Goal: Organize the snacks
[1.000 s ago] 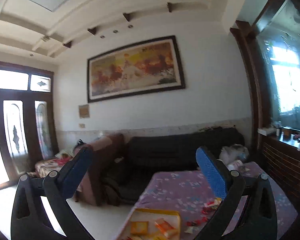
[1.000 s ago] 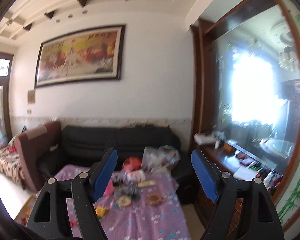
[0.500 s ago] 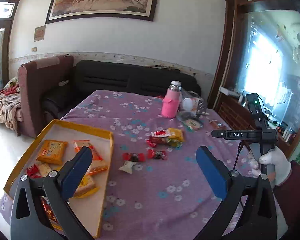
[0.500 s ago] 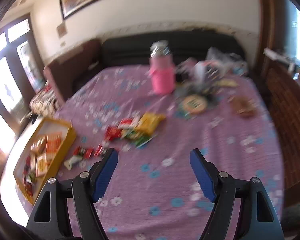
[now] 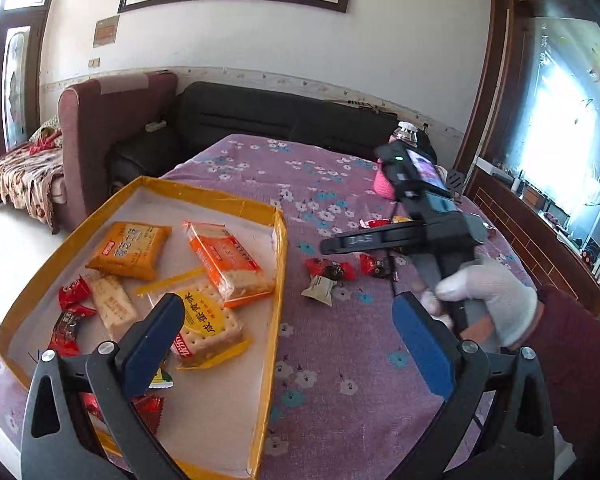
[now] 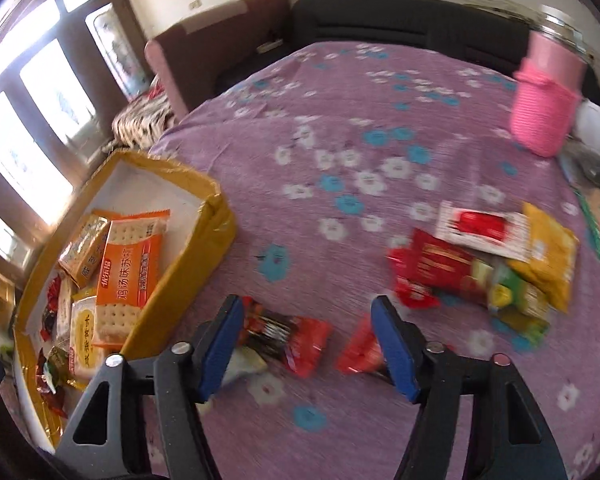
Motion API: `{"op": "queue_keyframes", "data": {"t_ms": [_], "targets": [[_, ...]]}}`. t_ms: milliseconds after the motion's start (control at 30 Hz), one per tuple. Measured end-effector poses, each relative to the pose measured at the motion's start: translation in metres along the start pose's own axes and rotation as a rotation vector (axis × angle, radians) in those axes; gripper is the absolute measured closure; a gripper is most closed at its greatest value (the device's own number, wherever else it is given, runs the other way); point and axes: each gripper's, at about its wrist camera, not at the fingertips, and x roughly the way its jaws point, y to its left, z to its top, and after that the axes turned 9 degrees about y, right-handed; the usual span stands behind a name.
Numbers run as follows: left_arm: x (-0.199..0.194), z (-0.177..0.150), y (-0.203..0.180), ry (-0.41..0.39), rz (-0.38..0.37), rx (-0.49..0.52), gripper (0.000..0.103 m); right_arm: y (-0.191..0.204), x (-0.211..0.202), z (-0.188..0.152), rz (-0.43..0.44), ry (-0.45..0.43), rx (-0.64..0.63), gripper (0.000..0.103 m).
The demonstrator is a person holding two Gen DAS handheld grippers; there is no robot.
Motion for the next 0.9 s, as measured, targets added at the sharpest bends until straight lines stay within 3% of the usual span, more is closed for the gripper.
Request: {"op": "queue_keyframes", "data": {"t_ms": [100,133,267,367,433,500,533,567,667,833,900], "targets": [[0.001,-0.002,0.008,0.005,0.001,-0.02,0.0,0.021,0.014,0.006,-0.012,0.032,-0.039,0.057],[0.002,-0.002,0.01,0.006,0.001,-0.024,0.0,0.029,0.018,0.004,-0.027,0.045,-0.067,0.068],[0.004,-0.003,0.012,0.01,0.001,-0.026,0.0,0.05,0.018,-0.023,-0.117,0.078,-0.199,0.073],[0.0,-0.004,0.01,0.001,-0.012,-0.01,0.0,0.036,0.003,-0.049,-0.04,0.168,-0.186,0.073],[-0.002,-0.005,0.007,-0.006,-0.026,0.003,0.0,0.017,-0.018,-0.061,0.079,0.182,-0.158,0.074],[0.0,-0.006,0.003,-0.004,-0.041,0.018,0.0,-0.015,-0.045,-0.063,0.093,0.082,-0.07,0.061],[0.002,-0.006,0.001,0.001,-0.044,0.021,0.0,-0.03,-0.053,-0.061,0.048,0.037,-0.027,0.043],[0.004,-0.007,-0.002,0.009,-0.049,0.024,0.0,-0.044,-0.059,-0.058,-0.003,-0.008,0.012,0.037],[0.008,-0.01,-0.011,0.033,-0.069,0.041,0.0,-0.073,-0.05,-0.041,-0.093,-0.047,0.041,0.037],[0.008,-0.012,-0.019,0.054,-0.084,0.07,0.0,-0.071,-0.009,-0.024,-0.035,-0.013,0.001,0.037],[0.007,-0.012,-0.02,0.053,-0.096,0.078,0.0,-0.058,0.001,-0.023,-0.057,-0.02,-0.065,0.028]]}}
